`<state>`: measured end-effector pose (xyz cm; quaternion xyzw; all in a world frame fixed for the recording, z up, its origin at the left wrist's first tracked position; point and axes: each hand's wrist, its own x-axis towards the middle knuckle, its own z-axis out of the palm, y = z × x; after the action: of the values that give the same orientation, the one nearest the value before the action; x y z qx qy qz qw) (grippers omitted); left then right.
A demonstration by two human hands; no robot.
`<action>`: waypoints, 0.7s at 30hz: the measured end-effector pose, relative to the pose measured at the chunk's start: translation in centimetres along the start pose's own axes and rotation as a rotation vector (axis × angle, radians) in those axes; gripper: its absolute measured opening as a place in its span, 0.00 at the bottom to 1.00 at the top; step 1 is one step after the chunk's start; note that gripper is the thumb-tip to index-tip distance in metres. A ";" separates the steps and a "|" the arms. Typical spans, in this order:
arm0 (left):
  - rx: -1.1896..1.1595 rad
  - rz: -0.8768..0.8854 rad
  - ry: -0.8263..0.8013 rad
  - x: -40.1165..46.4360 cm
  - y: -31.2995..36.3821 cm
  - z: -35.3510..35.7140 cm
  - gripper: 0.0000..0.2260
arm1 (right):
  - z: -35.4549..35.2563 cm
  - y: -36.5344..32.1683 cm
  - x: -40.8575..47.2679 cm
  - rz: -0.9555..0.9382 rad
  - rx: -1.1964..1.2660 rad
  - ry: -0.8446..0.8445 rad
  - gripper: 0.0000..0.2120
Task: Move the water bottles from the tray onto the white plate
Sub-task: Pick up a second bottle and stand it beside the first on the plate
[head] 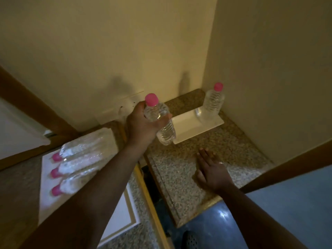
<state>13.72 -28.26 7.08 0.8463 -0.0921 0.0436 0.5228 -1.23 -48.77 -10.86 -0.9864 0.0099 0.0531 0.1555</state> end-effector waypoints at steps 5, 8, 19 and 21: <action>0.024 0.003 -0.054 3.0 0.6 8.3 0.26 | -0.7 3.5 -0.3 0.016 0.008 0.039 0.33; 0.039 0.018 -0.093 4.3 0.3 11.7 0.27 | -0.4 4.3 0.0 0.013 0.001 0.071 0.34; 0.024 0.040 -0.174 5.7 -0.7 16.4 0.30 | 0.7 4.5 0.3 0.037 0.002 0.092 0.38; 0.018 0.051 -0.176 5.9 -0.8 16.6 0.30 | 0.7 4.6 0.3 0.040 -0.010 0.091 0.38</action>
<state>19.24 -43.39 -0.11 0.8490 -0.1590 -0.0169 0.5037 -1.14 -52.90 -12.99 -0.9881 0.0364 0.0111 0.1490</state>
